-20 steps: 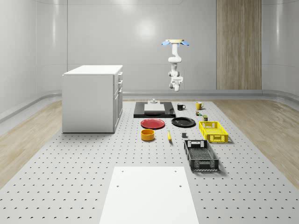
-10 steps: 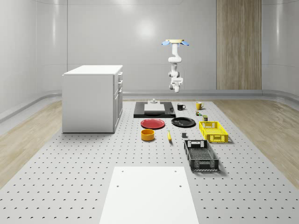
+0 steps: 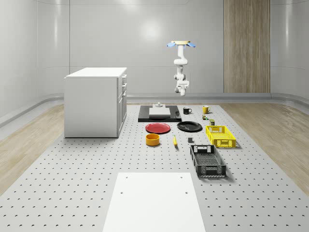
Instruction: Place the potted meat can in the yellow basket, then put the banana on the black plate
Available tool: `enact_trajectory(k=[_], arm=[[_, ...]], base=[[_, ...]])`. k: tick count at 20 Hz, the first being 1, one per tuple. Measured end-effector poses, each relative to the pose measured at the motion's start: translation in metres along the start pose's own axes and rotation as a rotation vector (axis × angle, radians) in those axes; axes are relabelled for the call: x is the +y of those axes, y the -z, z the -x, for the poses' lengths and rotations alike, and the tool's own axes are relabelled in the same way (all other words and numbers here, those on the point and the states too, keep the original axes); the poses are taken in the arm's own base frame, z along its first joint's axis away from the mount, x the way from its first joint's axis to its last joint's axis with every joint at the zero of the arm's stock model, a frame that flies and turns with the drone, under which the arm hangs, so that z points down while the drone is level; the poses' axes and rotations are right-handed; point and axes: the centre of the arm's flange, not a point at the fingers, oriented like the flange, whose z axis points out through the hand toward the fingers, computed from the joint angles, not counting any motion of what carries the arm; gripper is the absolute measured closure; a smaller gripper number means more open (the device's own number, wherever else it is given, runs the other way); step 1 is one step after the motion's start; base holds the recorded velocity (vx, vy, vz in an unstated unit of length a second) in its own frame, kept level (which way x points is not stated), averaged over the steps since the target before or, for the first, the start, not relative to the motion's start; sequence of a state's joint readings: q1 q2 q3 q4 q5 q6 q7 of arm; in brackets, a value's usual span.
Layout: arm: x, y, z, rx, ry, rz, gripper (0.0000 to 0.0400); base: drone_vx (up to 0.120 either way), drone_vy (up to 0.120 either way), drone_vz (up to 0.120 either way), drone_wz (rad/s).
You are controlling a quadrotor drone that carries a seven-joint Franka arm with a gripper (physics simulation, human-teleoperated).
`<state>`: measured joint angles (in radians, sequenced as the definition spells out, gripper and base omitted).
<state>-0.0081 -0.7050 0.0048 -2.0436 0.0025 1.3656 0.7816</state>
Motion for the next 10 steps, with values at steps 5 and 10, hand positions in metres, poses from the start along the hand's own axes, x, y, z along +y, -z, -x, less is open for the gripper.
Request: enact_trajectory(k=[5,10], arm=[[0.0002,0.0001,0.0003,0.003,0.000,-0.002,0.0000],[0.0003,0.0002,0.0008,0.008,0.000,-0.003,0.0000]], base=[[0.000,0.000,0.000,0.000],[0.000,0.000,0.000,0.000]])
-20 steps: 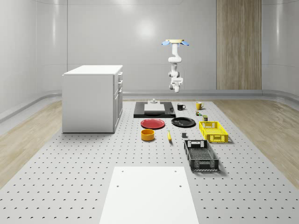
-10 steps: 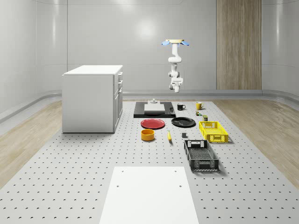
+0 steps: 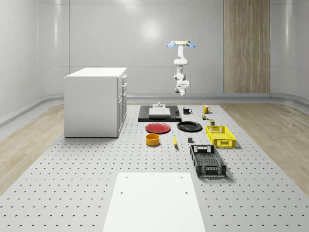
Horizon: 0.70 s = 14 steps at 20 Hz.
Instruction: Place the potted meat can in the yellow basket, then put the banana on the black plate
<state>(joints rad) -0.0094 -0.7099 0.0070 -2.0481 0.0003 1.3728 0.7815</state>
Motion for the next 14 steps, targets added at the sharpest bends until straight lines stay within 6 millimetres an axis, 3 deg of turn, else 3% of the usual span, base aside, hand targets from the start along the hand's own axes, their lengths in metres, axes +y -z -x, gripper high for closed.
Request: enact_trajectory(k=[4,6,14], arm=[[-0.0001,0.0000,0.0005,0.005,0.000,0.001,0.0000],[-0.0002,0.0000,0.0009,0.009,0.000,0.002,0.0000],[-0.0023,-0.0001,0.0038,0.038,0.000,0.023,0.0000]], base=[[0.000,0.000,0.000,0.000],[0.000,0.120,0.000,0.000],[0.115,0.120,0.000,0.000]])
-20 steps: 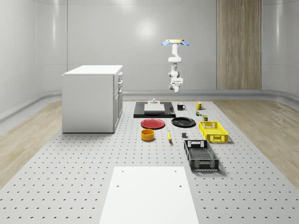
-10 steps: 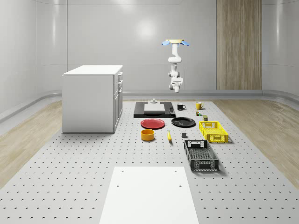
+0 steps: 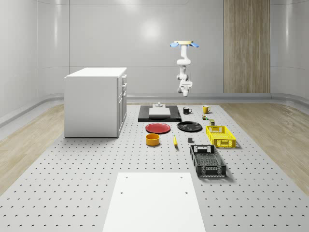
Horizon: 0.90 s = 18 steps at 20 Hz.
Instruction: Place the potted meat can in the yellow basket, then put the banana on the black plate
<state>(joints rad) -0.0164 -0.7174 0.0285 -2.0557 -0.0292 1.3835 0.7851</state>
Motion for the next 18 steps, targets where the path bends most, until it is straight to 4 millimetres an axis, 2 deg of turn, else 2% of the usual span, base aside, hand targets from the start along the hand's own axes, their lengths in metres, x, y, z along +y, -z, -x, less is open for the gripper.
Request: enact_trajectory(k=[6,11,15,18], arm=[[-0.005,0.000,0.006,0.062,0.001,0.055,0.0000],[-0.017,-0.003,0.018,0.185,0.004,0.174,0.0000],[-0.035,-0.014,0.037,0.385,0.009,0.371,0.0000],[-0.053,-0.037,0.055,0.629,0.015,0.614,0.0000]], base=[[0.120,0.120,0.000,0.000],[0.120,0.120,0.000,0.000],[0.120,0.120,0.000,0.000],[0.120,0.120,0.000,0.000]])
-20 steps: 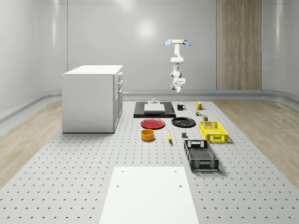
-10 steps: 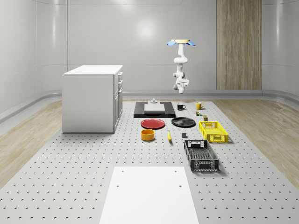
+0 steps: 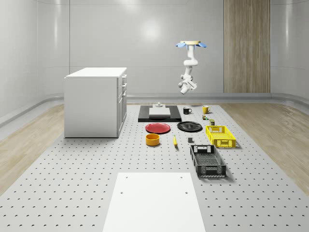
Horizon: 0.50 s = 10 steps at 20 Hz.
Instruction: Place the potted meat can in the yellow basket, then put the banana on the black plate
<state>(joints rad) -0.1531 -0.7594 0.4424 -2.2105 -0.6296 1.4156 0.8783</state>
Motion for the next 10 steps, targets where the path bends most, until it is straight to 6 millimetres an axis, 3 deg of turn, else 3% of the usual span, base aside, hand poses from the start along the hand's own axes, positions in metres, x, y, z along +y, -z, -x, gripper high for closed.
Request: enact_trajectory(k=[4,7,10], arm=[[-0.042,-0.020,0.042,0.452,0.014,0.453,0.0000],[-0.063,-0.059,0.065,0.808,0.025,0.811,0.0000],[-0.068,-0.098,0.071,1.092,0.034,1.097,0.0000]], base=[[0.120,0.120,0.000,0.000],[0.120,0.120,0.000,0.000],[0.120,0.120,0.000,0.000]])
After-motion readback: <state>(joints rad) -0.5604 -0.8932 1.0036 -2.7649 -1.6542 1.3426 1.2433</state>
